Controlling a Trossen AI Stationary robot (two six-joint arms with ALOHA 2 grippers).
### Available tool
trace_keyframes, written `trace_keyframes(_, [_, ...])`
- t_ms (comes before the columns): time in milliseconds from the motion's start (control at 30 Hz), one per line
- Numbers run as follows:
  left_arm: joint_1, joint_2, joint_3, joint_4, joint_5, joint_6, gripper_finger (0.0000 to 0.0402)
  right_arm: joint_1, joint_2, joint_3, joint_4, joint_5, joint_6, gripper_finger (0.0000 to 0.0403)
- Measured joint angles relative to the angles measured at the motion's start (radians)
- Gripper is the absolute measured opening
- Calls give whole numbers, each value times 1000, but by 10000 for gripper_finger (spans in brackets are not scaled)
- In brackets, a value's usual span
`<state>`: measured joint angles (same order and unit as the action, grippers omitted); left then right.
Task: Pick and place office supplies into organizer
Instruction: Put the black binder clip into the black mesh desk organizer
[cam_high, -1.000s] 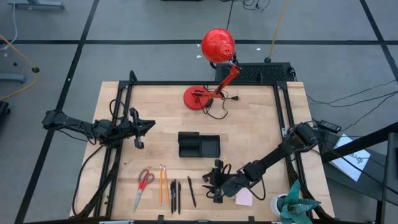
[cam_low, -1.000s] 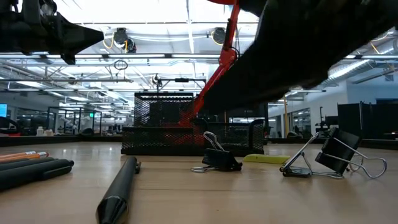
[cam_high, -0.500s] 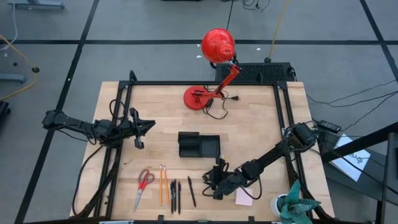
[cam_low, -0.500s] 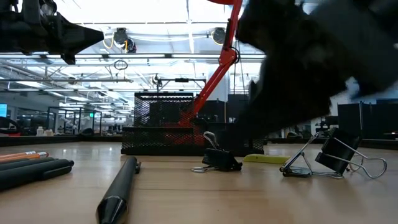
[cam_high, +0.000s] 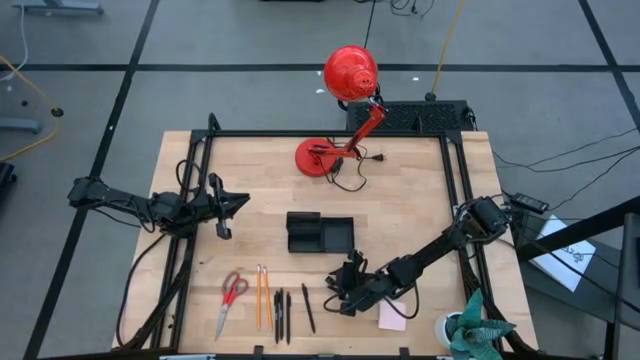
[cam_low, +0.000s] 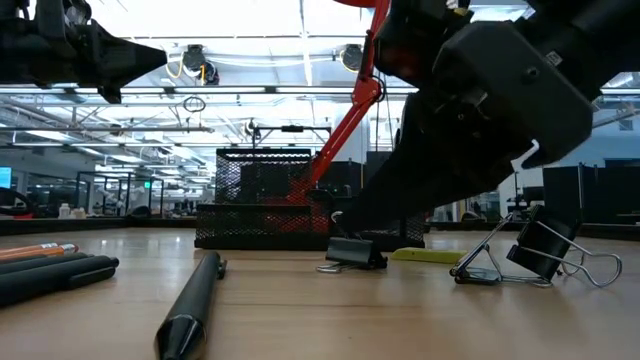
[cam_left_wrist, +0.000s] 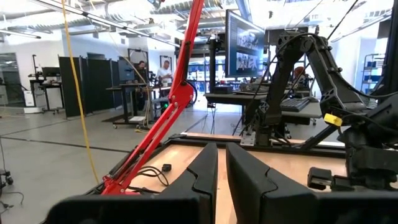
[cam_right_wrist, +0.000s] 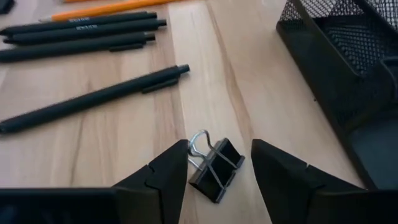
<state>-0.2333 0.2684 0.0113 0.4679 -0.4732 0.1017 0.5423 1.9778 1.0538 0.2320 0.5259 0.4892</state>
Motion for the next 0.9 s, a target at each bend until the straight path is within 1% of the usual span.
trace_keyframes(333, [0, 0, 0, 0, 0, 0, 42, 0, 5, 0, 20, -4, -3, 152])
trace_keyframes(533, [0, 0, 0, 0, 0, -1, 42, -3, 55, 0, 83, -34, -7, 137])
trace_keyframes(733, [0, 0, 0, 0, 0, 1, 42, -9, 70, 0, 108, -52, -16, 107])
trace_keyframes(900, [0, 0, 0, 1, 0, 8, 42, -9, 56, -1, 95, -57, -56, 63])
